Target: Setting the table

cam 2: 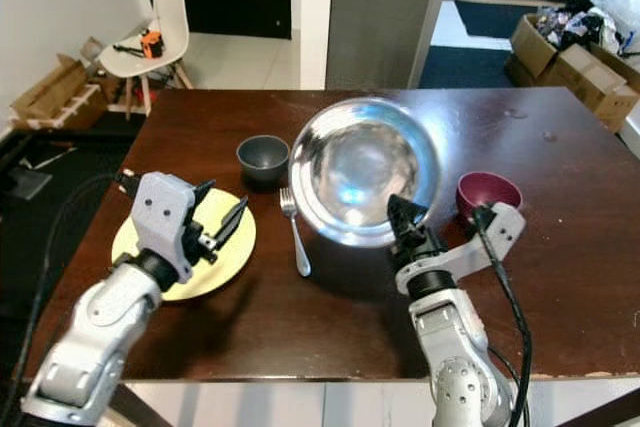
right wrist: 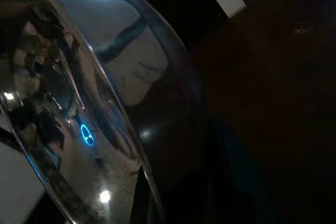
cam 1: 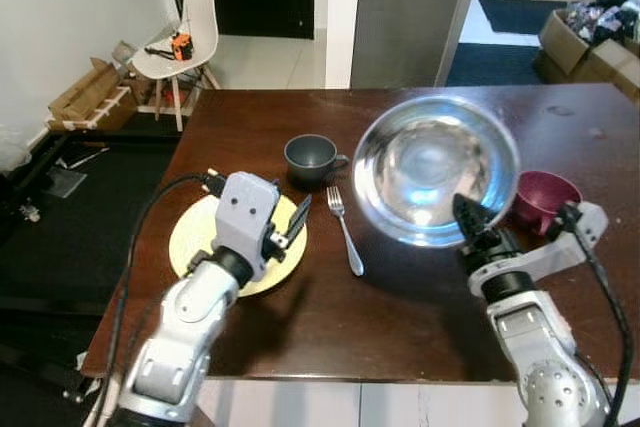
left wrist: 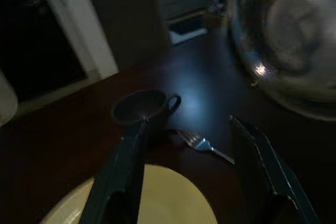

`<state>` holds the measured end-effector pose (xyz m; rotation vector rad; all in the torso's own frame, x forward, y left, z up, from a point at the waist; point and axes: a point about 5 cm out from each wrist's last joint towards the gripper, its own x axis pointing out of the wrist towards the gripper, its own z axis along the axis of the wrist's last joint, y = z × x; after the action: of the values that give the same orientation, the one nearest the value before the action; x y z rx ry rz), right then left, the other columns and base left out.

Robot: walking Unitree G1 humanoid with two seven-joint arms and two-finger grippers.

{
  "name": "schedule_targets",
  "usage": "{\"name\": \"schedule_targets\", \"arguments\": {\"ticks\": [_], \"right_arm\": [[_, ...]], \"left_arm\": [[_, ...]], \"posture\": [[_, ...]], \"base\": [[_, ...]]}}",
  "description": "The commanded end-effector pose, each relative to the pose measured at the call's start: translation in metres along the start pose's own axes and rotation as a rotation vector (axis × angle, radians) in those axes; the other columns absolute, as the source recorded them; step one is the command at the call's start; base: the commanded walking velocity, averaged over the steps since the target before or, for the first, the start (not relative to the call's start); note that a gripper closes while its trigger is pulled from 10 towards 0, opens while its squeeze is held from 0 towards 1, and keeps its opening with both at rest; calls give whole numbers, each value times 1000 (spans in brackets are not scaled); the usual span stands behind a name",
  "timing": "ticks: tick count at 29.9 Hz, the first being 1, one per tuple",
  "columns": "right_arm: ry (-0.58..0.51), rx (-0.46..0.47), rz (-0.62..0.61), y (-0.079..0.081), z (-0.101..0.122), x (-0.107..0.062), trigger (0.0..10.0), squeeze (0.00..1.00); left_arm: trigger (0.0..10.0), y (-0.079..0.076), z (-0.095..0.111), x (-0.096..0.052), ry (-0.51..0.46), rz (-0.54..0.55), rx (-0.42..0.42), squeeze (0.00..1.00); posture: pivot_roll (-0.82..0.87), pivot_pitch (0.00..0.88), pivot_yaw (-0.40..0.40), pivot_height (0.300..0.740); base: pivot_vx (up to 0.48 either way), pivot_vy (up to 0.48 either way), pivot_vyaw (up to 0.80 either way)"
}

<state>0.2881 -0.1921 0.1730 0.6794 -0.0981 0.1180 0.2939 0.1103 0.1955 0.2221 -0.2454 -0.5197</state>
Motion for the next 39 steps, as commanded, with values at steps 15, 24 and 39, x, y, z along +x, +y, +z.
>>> {"name": "schedule_targets", "arguments": {"ticks": [15,24,39], "right_arm": [[121,186,-164,-9,18,43,10000,0],[250,254,-197,1,-18,55,10000,0],[276,232,-305,-10,-32,45,10000,82]], "left_arm": [[10000,53,68,7,-89,-168,212,0],[10000,48,71,11,-77,-188,228,0],[10000,43,61,10,-34,-202,207,0]], "posture": [[-49,32,86,740],[-27,41,76,740],[-31,49,83,740]], "base": [[0,0,0],[0,0,0],[0,0,0]]}}
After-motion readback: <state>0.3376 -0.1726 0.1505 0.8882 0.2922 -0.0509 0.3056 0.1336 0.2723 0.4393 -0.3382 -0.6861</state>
